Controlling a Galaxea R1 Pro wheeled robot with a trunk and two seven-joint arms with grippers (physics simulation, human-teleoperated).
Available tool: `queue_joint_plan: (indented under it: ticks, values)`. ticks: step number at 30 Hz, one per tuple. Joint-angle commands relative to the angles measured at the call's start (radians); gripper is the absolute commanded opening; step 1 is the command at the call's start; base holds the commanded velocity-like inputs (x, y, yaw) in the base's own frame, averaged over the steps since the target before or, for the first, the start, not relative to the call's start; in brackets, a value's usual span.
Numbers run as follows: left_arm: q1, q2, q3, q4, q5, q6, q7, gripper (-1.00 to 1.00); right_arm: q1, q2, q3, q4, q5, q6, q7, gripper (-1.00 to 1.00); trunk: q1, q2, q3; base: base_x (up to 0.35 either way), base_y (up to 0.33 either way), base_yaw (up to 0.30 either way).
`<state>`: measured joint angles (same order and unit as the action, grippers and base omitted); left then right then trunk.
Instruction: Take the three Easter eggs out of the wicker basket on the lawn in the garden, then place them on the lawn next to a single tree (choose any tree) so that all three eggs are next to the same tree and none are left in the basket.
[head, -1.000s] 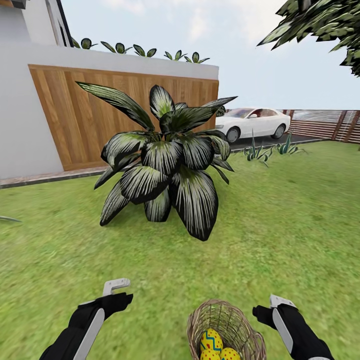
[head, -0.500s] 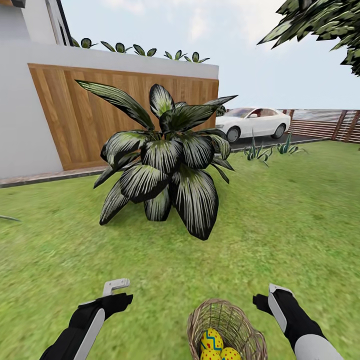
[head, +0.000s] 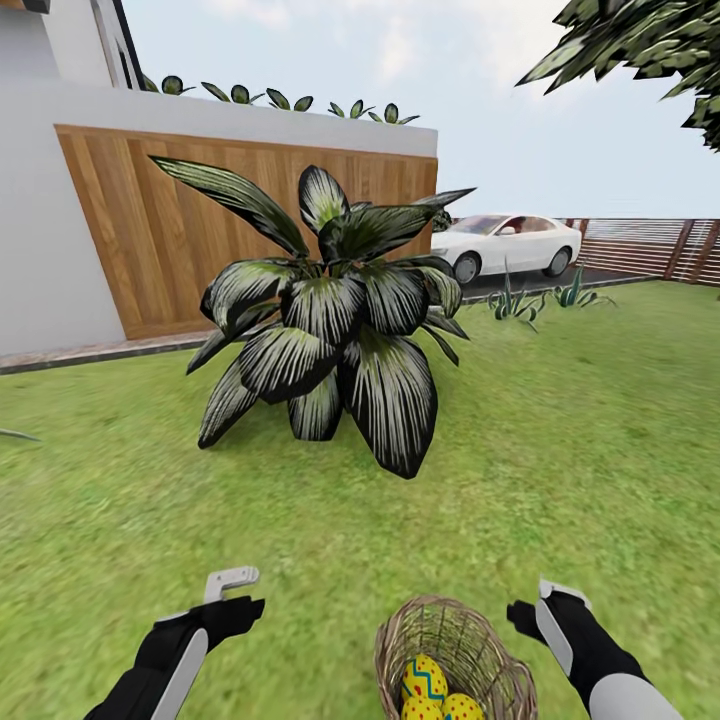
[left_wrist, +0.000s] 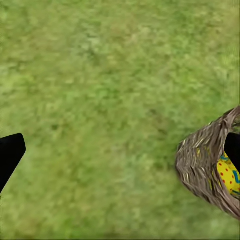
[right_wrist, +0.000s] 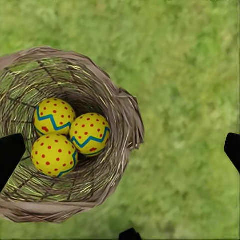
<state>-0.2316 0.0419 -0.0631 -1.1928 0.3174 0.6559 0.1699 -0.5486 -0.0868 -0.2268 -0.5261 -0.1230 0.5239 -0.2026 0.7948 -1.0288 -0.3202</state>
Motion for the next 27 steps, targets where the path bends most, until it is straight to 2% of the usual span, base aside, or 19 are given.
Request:
queue_joint_plan:
  ticks: [1,27]
  values:
    - [0.001,0.001,-0.003,0.0,0.01,0.002,0.01,1.0,-0.001,0.0,0.001,0.008,-0.011,-0.01,-0.006,1.0,0.004,-0.008,-0.005,0.0,0.0,0.0]
    - [0.009,0.004,-0.002,0.005,0.011,-0.021,0.002,1.0,-0.001,0.008,0.006,0.014,-0.009,-0.033,0.002,1.0,0.104,-0.19,-0.086,0.0,0.0,0.0]
